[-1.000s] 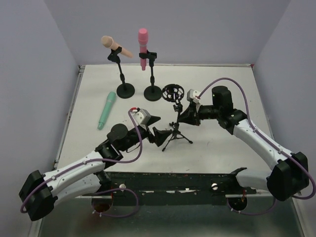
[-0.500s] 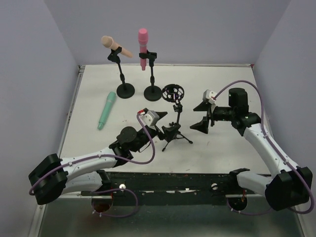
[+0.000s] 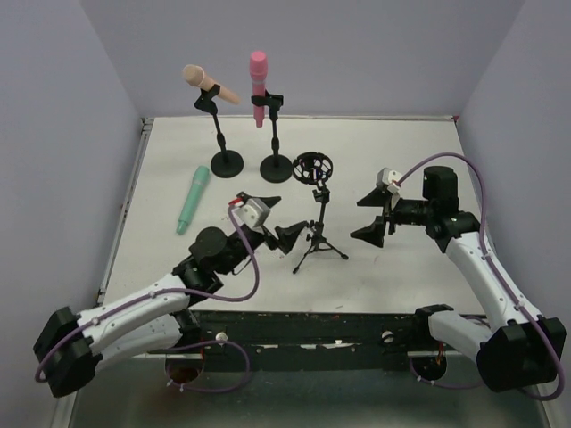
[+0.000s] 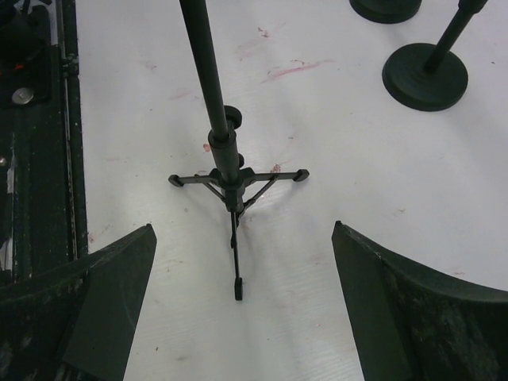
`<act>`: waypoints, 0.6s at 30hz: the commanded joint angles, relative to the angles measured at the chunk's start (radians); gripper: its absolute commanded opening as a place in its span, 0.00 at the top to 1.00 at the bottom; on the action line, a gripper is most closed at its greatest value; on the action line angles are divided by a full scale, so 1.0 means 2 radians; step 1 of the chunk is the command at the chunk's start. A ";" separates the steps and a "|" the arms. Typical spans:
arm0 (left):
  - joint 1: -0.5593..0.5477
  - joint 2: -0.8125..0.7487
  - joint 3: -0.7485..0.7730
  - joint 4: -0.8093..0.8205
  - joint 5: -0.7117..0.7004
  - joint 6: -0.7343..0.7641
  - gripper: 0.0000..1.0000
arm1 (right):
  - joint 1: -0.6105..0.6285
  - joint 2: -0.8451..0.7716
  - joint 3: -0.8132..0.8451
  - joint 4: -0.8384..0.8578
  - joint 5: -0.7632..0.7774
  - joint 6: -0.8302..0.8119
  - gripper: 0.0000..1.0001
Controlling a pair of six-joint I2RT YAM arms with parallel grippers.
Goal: Attach the microphones to the stand
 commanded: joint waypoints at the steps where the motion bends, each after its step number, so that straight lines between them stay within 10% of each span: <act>1: 0.107 -0.131 -0.005 -0.212 0.060 -0.057 0.03 | -0.006 -0.006 0.002 -0.008 0.004 -0.004 0.00; 9: 0.440 -0.062 0.112 -0.458 0.204 -0.095 0.02 | -0.010 -0.011 0.009 -0.001 0.027 0.016 0.00; 18: 0.487 0.189 0.280 -0.577 0.094 -0.036 0.04 | -0.016 -0.020 0.008 0.013 0.043 0.035 0.00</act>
